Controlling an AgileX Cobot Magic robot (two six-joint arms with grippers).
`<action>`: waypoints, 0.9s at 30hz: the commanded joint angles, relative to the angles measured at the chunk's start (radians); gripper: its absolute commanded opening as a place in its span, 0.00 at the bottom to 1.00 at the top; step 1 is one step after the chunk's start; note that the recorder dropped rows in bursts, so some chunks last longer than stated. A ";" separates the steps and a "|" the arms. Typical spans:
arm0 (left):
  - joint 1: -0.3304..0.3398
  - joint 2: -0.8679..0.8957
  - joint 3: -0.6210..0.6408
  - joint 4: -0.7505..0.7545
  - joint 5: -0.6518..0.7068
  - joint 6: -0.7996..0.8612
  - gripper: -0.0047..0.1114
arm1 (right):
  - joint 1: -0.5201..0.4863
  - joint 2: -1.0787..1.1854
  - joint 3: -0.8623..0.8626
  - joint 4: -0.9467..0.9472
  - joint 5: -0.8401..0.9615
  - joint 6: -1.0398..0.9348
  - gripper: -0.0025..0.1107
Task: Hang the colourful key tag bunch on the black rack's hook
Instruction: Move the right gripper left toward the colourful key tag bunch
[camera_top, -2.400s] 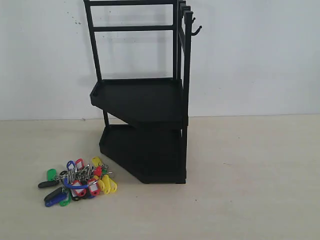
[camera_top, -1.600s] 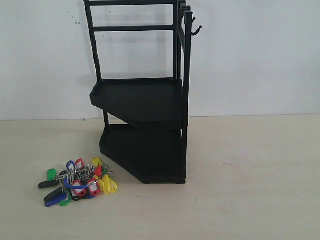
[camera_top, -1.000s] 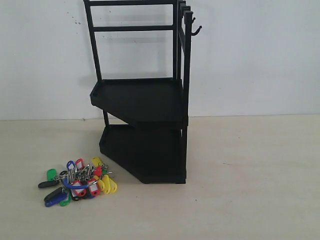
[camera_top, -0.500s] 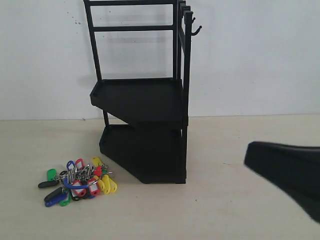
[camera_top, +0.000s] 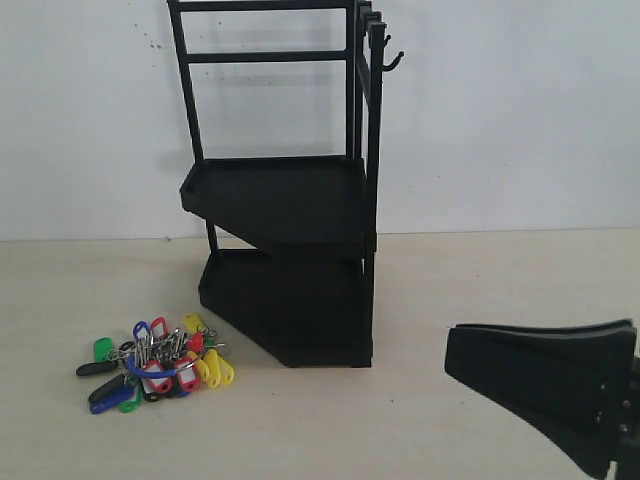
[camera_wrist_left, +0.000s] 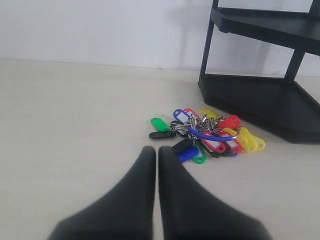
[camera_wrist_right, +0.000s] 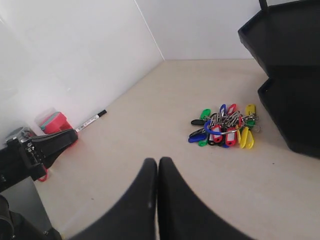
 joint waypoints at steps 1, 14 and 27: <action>-0.001 -0.002 -0.001 0.005 -0.008 0.003 0.08 | -0.001 0.000 -0.003 -0.031 0.025 0.003 0.02; -0.001 -0.002 -0.001 0.005 -0.008 0.003 0.08 | -0.001 0.000 -0.005 -0.090 0.473 -0.070 0.02; -0.001 -0.002 -0.001 0.005 -0.008 0.003 0.08 | 0.050 -0.002 -0.120 0.932 1.216 -1.251 0.02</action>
